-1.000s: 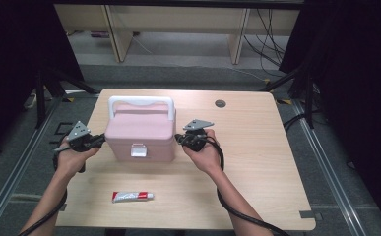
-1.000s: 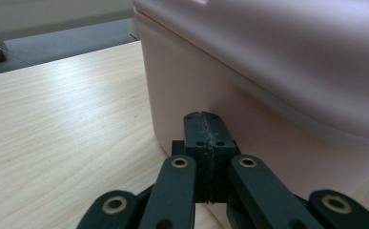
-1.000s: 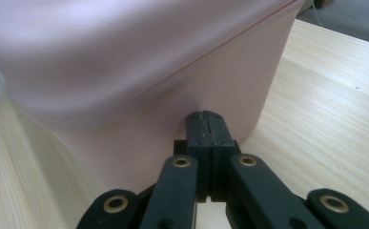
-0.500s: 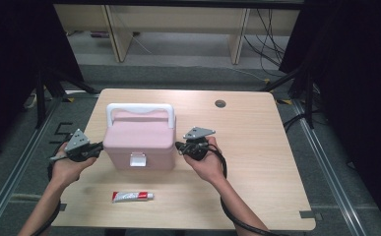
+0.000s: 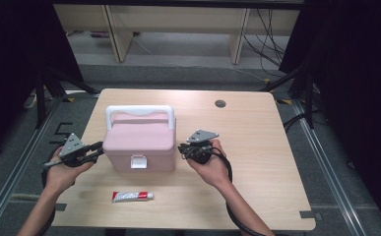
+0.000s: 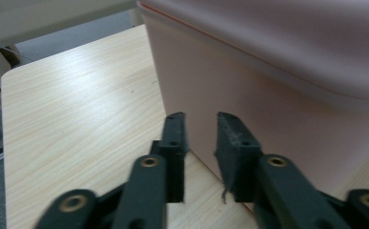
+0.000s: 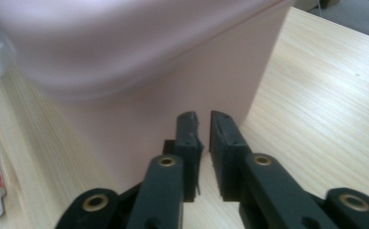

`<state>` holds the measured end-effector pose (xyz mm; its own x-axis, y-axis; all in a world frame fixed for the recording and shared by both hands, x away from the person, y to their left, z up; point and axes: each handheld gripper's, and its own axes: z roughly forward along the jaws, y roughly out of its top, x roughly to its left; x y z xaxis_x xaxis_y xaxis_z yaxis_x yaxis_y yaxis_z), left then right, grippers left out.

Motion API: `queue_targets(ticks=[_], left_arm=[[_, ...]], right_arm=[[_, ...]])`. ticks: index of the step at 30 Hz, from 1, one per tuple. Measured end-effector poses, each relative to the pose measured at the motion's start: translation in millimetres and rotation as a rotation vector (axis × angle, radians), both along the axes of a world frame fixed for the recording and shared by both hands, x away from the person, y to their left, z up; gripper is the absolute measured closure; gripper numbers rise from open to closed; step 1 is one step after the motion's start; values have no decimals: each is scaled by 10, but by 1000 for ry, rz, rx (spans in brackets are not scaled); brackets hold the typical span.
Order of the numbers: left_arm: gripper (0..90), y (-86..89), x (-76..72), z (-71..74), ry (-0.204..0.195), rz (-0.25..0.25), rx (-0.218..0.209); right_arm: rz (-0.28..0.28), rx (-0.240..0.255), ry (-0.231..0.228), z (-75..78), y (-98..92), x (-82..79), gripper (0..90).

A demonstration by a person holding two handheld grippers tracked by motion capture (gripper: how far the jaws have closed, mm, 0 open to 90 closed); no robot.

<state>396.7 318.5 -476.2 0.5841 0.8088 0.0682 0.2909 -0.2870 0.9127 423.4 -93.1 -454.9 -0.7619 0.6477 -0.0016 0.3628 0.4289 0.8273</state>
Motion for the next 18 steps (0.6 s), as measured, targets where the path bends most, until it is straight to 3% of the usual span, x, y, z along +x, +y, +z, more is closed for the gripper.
queue_targets(ticks=[2, 8, 10, 18], left_arm=[[593, 39, -46, 2, 7, 15, -1], [478, 161, -215, 19, 25, 60, -29], [469, 173, -261, 19, 27, 61, -47], [435, 108, -356, 48, 37, 40, -49]], right_arm=[[-29, 1, 6, 8, -100, -50, 756], [-54, 9, -1, 33, -258, -146, 699], [-46, 13, -15, 28, -268, -144, 693], [-78, 17, -12, 27, -380, -229, 664]])
